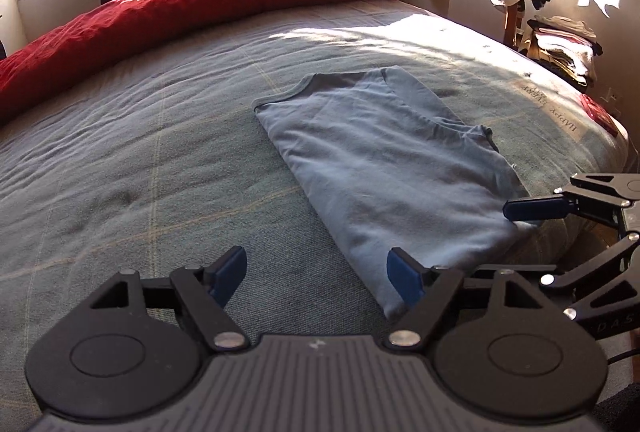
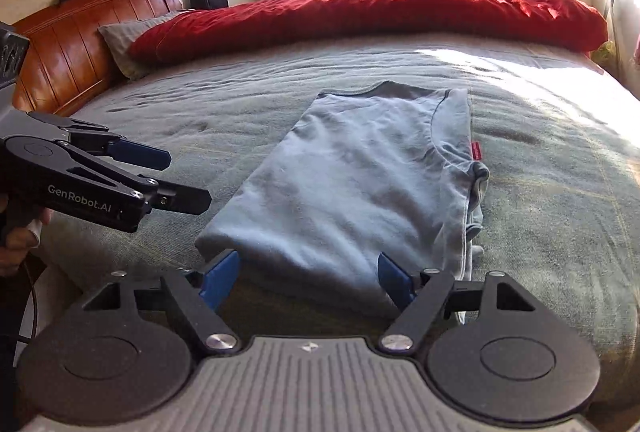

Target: Fold clothes

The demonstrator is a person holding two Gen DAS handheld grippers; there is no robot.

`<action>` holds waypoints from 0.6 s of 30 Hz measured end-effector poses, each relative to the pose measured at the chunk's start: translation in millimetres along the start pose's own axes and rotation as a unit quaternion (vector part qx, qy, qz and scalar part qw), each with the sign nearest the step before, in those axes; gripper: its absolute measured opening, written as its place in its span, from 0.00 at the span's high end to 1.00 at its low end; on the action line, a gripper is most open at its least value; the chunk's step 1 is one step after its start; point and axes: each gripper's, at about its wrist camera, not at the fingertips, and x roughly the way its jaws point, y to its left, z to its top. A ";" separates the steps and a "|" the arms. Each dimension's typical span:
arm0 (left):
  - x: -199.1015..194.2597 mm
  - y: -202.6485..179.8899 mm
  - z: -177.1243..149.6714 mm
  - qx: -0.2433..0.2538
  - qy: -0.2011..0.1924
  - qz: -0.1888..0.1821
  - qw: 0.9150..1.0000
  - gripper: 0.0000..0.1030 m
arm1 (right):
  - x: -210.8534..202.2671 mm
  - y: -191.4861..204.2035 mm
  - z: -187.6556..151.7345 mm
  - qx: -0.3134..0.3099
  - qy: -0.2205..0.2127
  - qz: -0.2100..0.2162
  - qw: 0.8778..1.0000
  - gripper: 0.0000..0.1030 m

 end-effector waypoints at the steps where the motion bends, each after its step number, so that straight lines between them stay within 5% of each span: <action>1: -0.1 1.3 -1.4 -0.003 0.001 0.004 1.000 0.24 | 3.7 -0.1 -2.2 0.004 0.008 0.001 1.000 0.21; 7: -0.3 17.9 -6.5 -0.032 0.009 0.027 0.999 0.24 | -12.6 -0.6 4.9 0.009 -0.007 -0.011 1.000 0.20; 18: -9.1 46.2 -15.5 -0.070 0.004 0.046 0.996 0.24 | 20.0 63.2 25.6 -0.068 0.016 0.043 0.997 0.20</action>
